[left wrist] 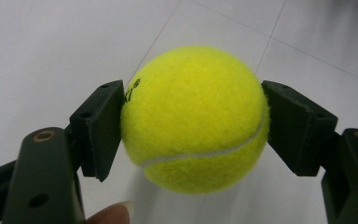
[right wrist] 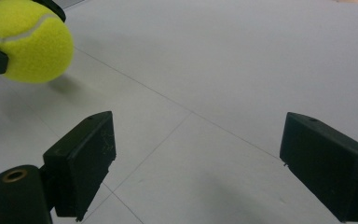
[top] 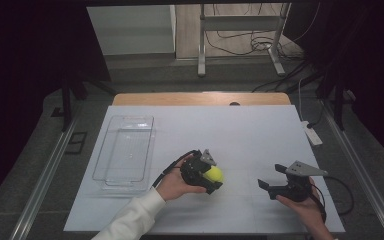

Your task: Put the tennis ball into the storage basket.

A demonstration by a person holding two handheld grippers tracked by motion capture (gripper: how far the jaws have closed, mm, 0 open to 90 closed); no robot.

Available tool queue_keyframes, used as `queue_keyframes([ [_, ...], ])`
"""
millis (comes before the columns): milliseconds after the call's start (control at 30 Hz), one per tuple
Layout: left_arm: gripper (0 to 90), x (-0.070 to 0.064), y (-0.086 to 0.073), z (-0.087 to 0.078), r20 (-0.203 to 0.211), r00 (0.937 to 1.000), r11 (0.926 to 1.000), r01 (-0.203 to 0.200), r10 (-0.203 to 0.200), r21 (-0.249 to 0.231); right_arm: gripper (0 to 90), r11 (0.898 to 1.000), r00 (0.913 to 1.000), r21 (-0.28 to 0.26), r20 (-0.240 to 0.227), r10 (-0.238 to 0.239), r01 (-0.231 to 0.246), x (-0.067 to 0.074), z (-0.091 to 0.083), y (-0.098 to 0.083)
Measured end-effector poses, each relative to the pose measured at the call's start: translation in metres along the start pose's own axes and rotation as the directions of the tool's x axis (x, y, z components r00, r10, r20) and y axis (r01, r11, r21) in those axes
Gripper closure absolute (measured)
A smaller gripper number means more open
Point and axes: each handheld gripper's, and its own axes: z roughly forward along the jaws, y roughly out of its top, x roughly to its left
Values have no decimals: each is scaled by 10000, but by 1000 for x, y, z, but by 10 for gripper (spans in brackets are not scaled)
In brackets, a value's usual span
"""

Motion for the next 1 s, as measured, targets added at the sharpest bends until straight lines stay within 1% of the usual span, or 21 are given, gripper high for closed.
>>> queue_keyframes([
  [167, 263, 0, 1, -6, -22, 10000, 9999, -3, 2, -137, 110, 10000, 10000, -1, 11, -6, 6, 0, 0, 0],
  [500, 262, 1, 4, -25, -184, 9998, 9971, -3, -11, -757, 110, 10000, 10000, 9, 16, -9, 9, 0, 0, 0],
  [900, 262, 2, 5, -38, -291, 9996, 9928, -3, -32, -1198, 110, 10000, 10000, 1, 26, -48, 48, 0, 0, 0],
  [933, 262, 2, 5, -39, -286, 9996, 9924, 42, -78, -1233, 110, 10000, 10000, 3, 24, -45, 45, 0, 0, 0],
  [1000, 262, 3, 5, -41, -307, 9995, 9918, 0, -39, -1278, 110, 10000, 10000, -2, 23, -41, 41, 0, 0, 0],
])
